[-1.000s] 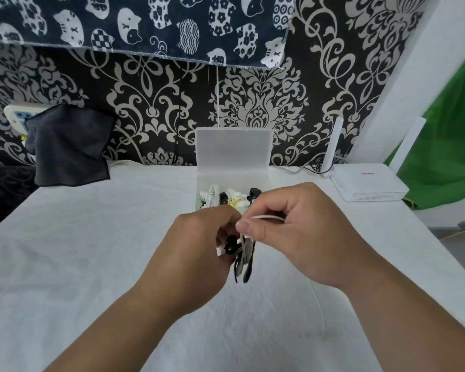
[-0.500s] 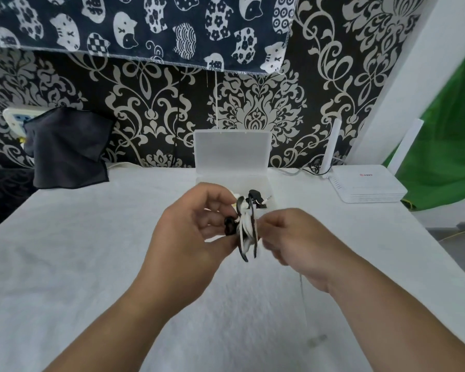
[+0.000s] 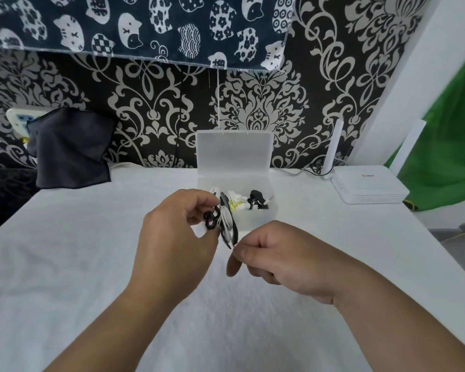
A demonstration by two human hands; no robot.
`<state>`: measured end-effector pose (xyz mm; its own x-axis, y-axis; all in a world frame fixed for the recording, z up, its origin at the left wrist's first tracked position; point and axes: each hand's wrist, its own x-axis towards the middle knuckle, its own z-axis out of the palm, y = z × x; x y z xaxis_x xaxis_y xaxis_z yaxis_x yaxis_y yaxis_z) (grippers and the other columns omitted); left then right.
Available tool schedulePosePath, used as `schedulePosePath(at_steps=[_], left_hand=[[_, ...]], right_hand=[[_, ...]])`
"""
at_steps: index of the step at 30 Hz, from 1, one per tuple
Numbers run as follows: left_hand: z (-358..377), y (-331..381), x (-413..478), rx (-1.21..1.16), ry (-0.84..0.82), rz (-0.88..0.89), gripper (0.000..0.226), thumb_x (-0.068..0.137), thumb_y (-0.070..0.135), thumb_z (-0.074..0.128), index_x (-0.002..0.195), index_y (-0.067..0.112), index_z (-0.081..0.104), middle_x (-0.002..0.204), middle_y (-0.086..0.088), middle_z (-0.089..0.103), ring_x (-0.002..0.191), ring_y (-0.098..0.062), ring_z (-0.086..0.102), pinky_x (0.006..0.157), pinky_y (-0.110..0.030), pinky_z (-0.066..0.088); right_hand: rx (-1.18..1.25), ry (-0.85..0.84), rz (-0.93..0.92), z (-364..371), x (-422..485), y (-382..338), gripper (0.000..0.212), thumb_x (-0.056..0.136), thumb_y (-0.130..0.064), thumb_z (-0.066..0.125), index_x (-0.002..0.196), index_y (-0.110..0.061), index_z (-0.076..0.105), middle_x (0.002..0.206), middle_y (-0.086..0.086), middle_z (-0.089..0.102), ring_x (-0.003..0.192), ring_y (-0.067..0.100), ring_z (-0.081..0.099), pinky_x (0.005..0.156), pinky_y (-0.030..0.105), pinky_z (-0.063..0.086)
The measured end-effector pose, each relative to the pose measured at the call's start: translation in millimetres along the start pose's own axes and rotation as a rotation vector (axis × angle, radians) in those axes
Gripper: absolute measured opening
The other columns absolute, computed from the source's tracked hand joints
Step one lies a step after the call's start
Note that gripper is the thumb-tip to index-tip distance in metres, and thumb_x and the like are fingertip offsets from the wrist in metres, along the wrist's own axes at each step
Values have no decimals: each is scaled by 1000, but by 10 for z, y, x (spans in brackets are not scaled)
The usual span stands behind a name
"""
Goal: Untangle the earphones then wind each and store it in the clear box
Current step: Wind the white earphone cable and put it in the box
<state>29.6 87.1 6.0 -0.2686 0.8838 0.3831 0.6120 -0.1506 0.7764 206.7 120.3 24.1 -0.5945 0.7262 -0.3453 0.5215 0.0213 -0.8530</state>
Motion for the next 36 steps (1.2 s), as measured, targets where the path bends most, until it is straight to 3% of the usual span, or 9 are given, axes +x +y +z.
schedulePosePath(at_steps=[7,13,17,24,28,30,34,36], left_hand=[[-8,8,-4,93,5,116,43,72,0,79,95,34,67,88,23,65,92,1,61,79,-2,43],[28,3,-23,-37,44,41,43,72,3,82,92,37,66,82,17,68,82,-5,65,78,-14,52],[20,13,-27,17,11,85,45,71,1,81,92,38,66,84,20,67,85,-4,65,77,-12,50],[-39,12,6,72,-125,197,48,72,-3,81,93,37,68,90,23,65,86,-5,65,80,-19,53],[-1,47,-24,183,-243,302,45,70,-7,73,87,34,66,85,18,63,80,-7,61,68,-22,48],[30,69,-59,206,-281,312,46,71,-4,70,90,37,59,83,16,63,79,-8,61,66,-27,49],[51,61,-114,12,-327,188,61,77,0,76,107,45,48,97,21,63,94,-5,64,83,-23,52],[39,71,-102,-101,-322,145,57,77,-2,78,105,40,52,96,17,65,94,-9,66,86,-24,53]], right_hand=[[-19,-18,-18,-68,-45,-36,35,102,-31,51,84,-13,75,55,-8,36,51,12,28,57,29,26],[3,-88,-30,-26,-58,-59,36,103,-26,50,83,-10,74,53,-8,35,51,10,29,56,26,27],[7,-55,-46,-28,-56,-75,36,103,-26,51,81,-9,74,53,-8,35,51,10,29,55,25,27],[81,208,-64,-258,-114,-90,31,93,-26,64,67,-13,72,49,-8,34,46,8,29,55,28,25],[76,153,-209,-193,-150,-163,22,81,-31,62,73,-14,73,50,-5,32,49,13,26,56,34,21],[74,198,-257,-184,-152,-192,22,82,-31,62,76,-13,74,49,-6,34,48,12,28,52,29,23],[25,493,-237,-282,-125,-141,26,94,-20,62,71,-14,72,40,-16,39,40,3,39,45,13,29],[59,572,-190,-308,-86,-78,29,96,-19,60,71,-14,71,40,-18,41,40,1,40,46,14,30]])
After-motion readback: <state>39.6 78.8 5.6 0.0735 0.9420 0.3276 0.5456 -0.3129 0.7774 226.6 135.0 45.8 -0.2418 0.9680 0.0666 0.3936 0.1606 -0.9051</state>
